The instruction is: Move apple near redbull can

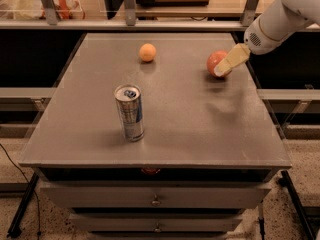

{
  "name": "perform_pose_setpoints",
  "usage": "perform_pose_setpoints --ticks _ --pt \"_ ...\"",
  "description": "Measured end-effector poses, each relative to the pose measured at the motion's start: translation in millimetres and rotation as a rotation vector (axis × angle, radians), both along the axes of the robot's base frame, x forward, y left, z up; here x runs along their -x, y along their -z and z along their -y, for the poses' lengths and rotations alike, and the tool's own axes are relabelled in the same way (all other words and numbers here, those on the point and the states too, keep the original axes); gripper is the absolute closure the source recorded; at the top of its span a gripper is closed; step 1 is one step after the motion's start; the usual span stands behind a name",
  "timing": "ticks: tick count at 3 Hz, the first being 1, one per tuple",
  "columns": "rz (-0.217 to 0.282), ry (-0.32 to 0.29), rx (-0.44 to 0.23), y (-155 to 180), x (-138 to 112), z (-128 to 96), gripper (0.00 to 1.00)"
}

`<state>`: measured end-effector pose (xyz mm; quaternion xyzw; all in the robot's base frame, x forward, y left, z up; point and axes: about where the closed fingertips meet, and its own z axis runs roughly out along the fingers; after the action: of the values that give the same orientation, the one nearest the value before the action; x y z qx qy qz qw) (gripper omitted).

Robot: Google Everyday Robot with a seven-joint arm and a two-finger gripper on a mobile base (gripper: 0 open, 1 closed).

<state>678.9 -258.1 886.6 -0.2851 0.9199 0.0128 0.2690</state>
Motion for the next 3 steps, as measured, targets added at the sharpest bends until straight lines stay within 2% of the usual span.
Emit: perform_pose_setpoints --ticks 1,3 --pt "-0.003 -0.008 -0.02 6.0 -12.2 -10.0 0.0" --pt "-0.016 -0.034 -0.044 12.4 -19.2 -29.2 0.0"
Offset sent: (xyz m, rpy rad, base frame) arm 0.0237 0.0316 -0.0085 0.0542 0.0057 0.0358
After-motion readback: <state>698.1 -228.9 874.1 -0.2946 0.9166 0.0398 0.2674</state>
